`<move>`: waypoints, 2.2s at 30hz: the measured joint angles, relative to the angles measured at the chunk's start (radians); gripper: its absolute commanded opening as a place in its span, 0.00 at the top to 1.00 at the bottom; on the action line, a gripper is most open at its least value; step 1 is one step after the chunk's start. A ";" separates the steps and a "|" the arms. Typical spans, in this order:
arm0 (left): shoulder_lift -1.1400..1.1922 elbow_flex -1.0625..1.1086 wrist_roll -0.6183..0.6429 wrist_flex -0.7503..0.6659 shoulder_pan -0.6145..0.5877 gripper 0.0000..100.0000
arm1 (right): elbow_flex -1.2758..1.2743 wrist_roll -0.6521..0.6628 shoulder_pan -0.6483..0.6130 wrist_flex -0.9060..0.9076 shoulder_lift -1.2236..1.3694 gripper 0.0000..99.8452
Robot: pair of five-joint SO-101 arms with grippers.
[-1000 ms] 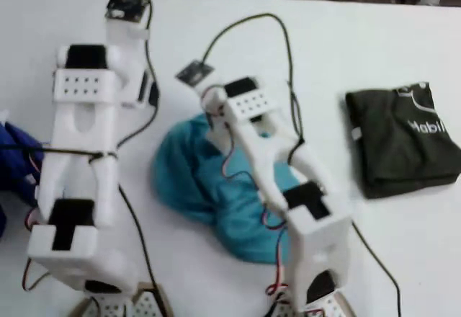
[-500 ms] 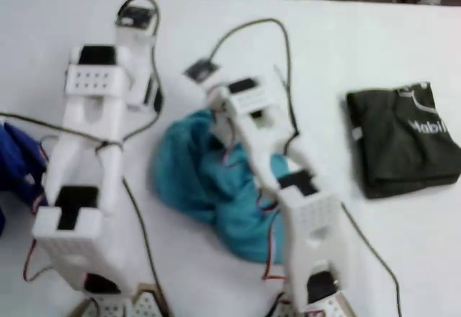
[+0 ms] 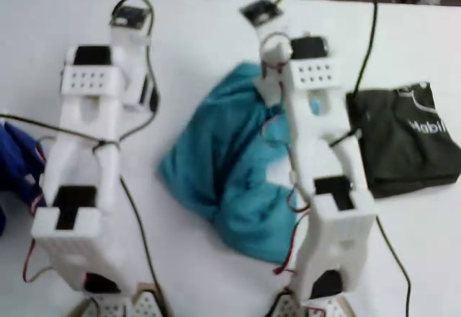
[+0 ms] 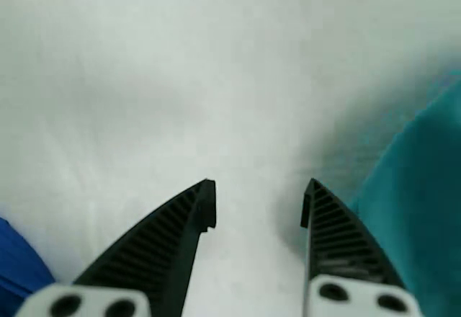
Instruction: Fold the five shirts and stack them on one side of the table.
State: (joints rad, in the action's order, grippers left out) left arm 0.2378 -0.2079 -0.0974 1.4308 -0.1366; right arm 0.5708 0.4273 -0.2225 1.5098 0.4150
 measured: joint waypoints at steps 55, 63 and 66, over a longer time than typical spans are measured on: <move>-0.051 0.000 0.000 0.003 -0.028 0.78 | 0.000 -0.051 -0.270 -0.204 -0.089 0.53; -0.052 0.054 0.000 -0.017 -0.009 0.78 | 0.000 -0.051 -0.110 -0.157 -0.130 0.53; -0.052 0.143 0.000 -0.097 0.055 0.78 | -0.044 -0.052 -0.068 -0.112 -0.130 0.53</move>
State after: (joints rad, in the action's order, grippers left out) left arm 0.1857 -0.0652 -0.0974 1.3341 -0.0813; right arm 0.5263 0.3751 -0.2900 1.3978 0.2846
